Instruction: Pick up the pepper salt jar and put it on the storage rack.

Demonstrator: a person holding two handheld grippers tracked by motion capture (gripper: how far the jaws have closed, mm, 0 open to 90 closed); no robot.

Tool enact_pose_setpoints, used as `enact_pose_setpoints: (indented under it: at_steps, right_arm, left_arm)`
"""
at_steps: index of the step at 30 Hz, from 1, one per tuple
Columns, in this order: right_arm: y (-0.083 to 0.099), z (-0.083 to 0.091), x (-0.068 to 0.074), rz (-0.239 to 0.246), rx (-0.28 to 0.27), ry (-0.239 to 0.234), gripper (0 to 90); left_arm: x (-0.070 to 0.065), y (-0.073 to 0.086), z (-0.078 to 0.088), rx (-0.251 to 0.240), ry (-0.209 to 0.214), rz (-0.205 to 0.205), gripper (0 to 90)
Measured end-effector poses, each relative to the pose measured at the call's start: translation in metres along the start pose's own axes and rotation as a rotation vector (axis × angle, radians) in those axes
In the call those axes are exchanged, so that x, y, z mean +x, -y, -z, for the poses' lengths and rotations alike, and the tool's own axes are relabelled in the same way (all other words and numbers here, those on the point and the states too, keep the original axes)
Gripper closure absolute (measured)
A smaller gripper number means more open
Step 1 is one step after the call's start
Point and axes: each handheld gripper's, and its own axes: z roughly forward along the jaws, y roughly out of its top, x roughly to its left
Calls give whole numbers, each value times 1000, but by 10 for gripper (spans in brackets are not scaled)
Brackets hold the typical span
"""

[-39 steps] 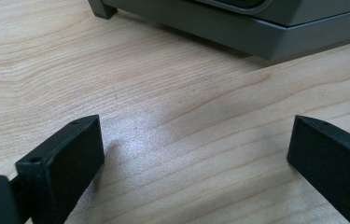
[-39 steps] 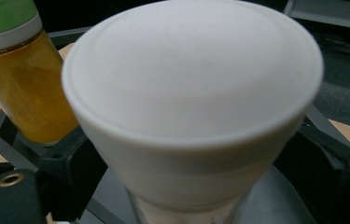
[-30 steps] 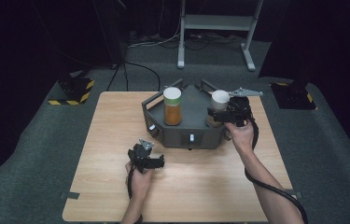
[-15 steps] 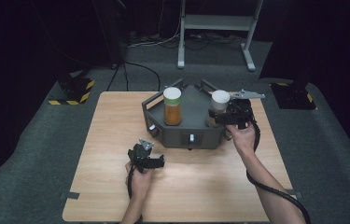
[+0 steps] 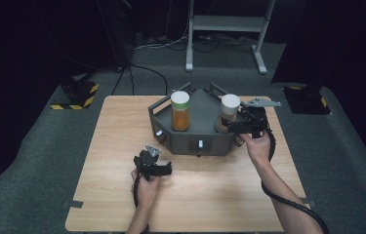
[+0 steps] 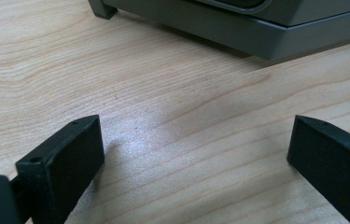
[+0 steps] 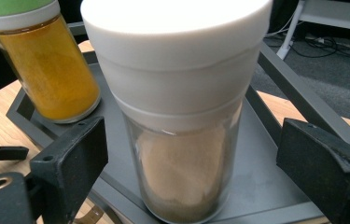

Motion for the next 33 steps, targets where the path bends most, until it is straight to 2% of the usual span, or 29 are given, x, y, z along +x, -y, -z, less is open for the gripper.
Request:
enact_pose_setpoints:
  at_steps: [18,33]
  right_arm:
    - [15,12,-3,18,-8,-9,91]
    - [32,24,-8,-1,-10,-8,93]
  left_arm:
    - [0,0,0,0,0,0,37]
    - [0,0,0,-1,0,0,37]
